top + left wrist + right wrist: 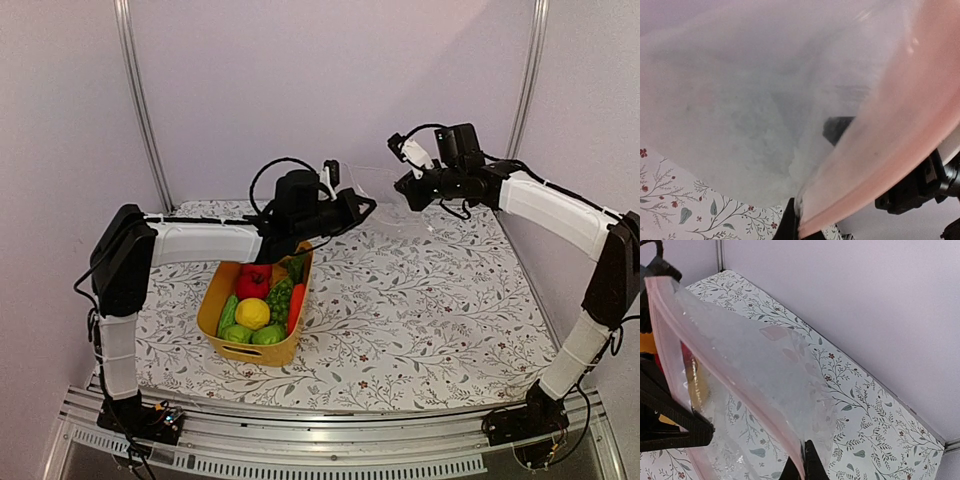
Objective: Place the food in the zip-top bag and seal the zipper
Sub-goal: Pass from the left arm to the right, then adjust the zipper food storage bag.
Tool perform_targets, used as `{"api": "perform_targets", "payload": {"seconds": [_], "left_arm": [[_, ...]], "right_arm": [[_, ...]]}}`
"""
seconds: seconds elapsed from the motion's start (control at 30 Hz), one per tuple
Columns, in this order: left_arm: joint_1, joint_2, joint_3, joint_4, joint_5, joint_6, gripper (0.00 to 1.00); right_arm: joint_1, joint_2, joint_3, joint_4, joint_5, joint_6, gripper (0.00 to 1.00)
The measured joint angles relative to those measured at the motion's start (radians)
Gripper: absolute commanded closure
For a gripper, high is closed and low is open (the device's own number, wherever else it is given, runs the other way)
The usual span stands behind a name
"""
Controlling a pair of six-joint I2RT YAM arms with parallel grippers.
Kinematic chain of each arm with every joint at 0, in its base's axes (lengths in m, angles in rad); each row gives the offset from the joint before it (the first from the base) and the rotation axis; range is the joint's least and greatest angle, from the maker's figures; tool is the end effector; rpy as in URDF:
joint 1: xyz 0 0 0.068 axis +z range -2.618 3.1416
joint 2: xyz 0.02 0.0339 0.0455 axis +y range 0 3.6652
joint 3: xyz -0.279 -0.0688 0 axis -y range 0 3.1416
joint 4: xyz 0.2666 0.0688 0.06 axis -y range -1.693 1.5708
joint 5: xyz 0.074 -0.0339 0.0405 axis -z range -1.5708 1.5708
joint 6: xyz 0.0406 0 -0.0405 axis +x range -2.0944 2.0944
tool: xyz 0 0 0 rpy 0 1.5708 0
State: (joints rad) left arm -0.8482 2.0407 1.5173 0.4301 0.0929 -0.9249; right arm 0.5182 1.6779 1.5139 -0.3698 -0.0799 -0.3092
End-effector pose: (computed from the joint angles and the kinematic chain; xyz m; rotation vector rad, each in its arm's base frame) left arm 0.3418 -0.3934 0.2703 0.0074 1.8712 -1.3744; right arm 0.3643 0.2114 0.3483 -0.8919 1.9119 0.2094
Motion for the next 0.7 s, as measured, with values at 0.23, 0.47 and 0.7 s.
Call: {"api": "perform_targets", "payload": {"seconds": [0.23,0.47,0.7], "left_arm": [[-0.002,-0.006,-0.032,-0.078,-0.001,0.01,0.86],[-0.005,-0.01,-0.037,-0.077,0.027,0.073,0.48],[-0.032,-0.106,-0.117,-0.068,0.023,0.239,0.46]], "right_arm": [[-0.1,0.002,0.037,0.037,0.061,0.007,1.0],[-0.107,0.002,0.013,0.042,0.057,0.007,1.0],[-0.107,0.002,-0.042,0.042,0.041,0.005,1.0]]}}
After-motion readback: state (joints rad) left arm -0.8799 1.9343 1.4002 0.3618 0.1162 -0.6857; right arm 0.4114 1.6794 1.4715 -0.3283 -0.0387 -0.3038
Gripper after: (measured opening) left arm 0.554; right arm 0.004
